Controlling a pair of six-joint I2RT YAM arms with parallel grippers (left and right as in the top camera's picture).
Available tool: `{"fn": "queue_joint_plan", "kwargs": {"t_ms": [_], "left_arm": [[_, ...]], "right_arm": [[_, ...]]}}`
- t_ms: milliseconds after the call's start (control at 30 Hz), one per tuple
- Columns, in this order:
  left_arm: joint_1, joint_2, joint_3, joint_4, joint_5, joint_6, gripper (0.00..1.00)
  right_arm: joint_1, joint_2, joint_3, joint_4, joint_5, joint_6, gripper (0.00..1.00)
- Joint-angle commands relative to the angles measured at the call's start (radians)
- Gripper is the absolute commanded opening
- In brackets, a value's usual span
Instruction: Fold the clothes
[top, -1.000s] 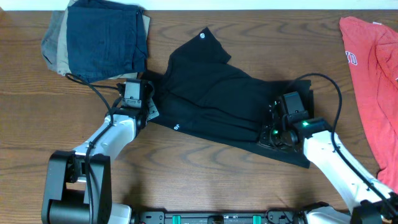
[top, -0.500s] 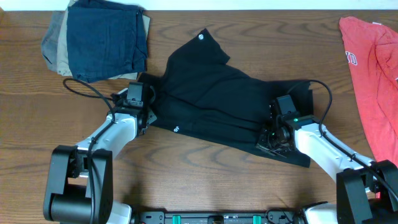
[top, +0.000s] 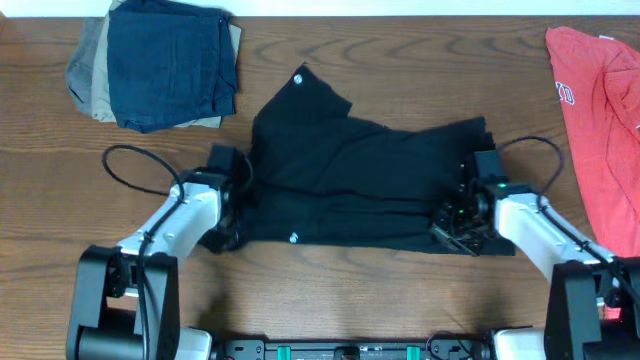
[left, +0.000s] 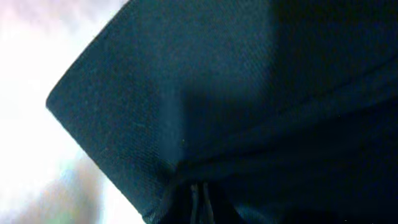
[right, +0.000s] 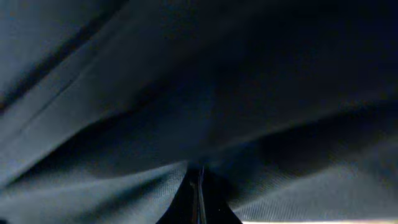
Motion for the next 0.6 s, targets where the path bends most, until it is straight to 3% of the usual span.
{"fn": "queue_joint_plan", "kwargs": {"t_ms": [0, 300, 467, 567], "left_arm": [[-0.056, -0.06, -0.033, -0.074, 0.054, -0.074, 0.06], [-0.299, -0.383, -0.033, -0.303, -0.04, -0.286, 0.06], [-0.421, -0.547, -0.033, -0.27, -0.073, -0.33, 0.06], [-0.467, -0.597, -0.033, -0.183, -0.183, -0.27, 0.06]], "right_arm": [[-0.094, 0.034, -0.012, -0.019, 0.147, -0.04, 0.01], [-0.244, 0.03, 0.055, -0.094, 0.164, -0.141, 0.01], [-0.258, 0.029, 0.151, -0.178, 0.227, -0.143, 0.01], [-0.257, 0.029, 0.206, -0.202, 0.204, -0.161, 0.01]]}}
